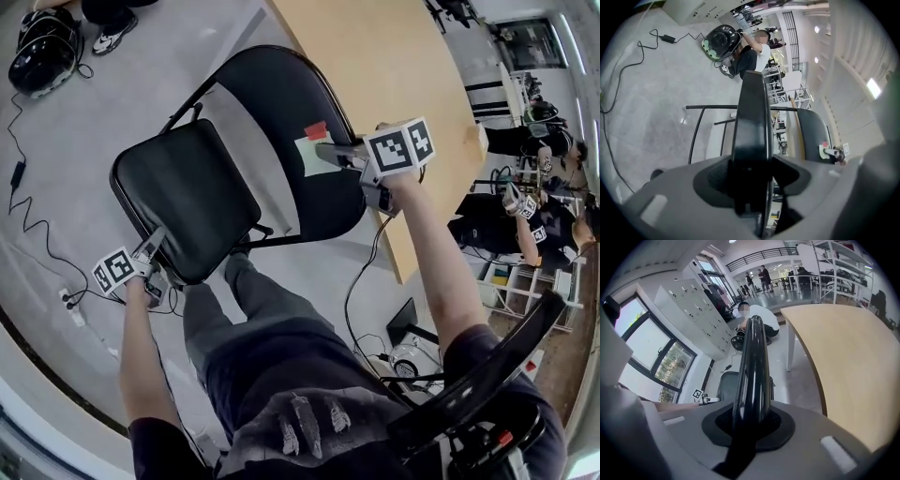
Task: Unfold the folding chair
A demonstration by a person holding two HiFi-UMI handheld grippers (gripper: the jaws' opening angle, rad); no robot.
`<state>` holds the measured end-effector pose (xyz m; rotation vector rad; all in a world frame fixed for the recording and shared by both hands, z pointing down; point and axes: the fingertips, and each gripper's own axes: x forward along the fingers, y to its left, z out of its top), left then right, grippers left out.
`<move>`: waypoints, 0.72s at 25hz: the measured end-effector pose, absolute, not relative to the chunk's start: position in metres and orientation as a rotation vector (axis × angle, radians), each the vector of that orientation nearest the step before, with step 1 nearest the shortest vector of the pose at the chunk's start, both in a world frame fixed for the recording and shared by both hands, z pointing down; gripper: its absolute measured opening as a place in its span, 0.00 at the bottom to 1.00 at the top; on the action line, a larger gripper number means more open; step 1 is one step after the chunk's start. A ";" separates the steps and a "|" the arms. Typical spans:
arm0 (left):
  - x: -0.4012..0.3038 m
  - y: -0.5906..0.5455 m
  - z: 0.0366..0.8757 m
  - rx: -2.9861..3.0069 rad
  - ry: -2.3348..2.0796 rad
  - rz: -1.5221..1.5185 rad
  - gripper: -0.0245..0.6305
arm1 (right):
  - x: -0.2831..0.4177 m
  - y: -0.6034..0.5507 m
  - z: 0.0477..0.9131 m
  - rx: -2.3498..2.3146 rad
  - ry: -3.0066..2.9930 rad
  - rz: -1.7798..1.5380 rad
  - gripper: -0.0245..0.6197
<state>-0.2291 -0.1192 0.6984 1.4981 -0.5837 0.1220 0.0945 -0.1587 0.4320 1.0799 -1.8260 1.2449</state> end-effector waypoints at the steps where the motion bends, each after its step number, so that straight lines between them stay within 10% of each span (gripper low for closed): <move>1: -0.237 -0.118 0.703 1.497 -0.601 0.121 0.40 | 0.092 -0.160 0.438 1.058 -1.833 1.261 0.12; 18: -0.253 -0.123 0.767 1.456 -0.640 0.100 0.47 | 0.125 -0.149 0.457 1.067 -1.843 1.373 0.12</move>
